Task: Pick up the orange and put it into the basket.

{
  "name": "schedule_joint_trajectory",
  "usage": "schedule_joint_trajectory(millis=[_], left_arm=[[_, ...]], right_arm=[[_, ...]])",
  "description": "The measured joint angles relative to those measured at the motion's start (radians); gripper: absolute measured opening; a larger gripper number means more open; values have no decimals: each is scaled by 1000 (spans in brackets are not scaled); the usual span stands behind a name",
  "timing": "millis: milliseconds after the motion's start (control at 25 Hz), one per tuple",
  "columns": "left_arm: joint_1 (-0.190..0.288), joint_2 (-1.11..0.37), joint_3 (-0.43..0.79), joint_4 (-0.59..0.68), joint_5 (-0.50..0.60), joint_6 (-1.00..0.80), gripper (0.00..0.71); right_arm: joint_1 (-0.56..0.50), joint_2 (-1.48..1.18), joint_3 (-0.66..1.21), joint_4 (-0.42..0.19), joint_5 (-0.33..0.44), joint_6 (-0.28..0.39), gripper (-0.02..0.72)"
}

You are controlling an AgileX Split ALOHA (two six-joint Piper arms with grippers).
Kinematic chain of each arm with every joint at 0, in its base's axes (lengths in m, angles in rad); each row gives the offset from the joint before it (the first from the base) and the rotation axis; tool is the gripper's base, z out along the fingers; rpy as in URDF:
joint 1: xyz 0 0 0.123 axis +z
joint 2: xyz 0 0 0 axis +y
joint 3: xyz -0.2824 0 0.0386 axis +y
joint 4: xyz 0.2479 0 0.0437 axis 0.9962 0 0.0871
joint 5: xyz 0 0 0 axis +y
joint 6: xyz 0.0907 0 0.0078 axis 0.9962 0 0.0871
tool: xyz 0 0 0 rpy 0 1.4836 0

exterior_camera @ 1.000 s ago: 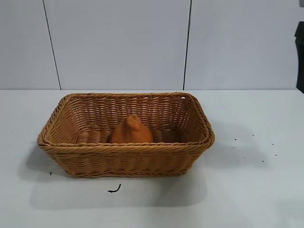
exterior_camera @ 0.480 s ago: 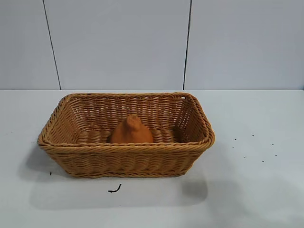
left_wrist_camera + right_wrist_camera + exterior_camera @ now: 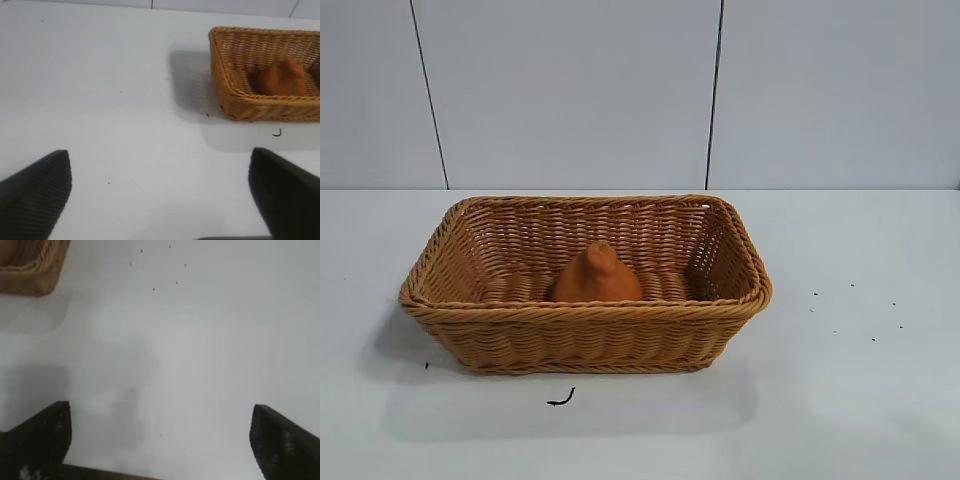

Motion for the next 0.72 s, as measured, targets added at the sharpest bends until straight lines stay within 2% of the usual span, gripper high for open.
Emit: schedule_joint_trajectory(millis=[280, 720], left_arm=[[0, 0, 0, 0, 0, 0, 692], [0, 0, 0, 0, 0, 0, 692]], right_arm=[[0, -269, 2, 0, 0, 0, 696], [0, -287, 3, 2, 2, 0, 696]])
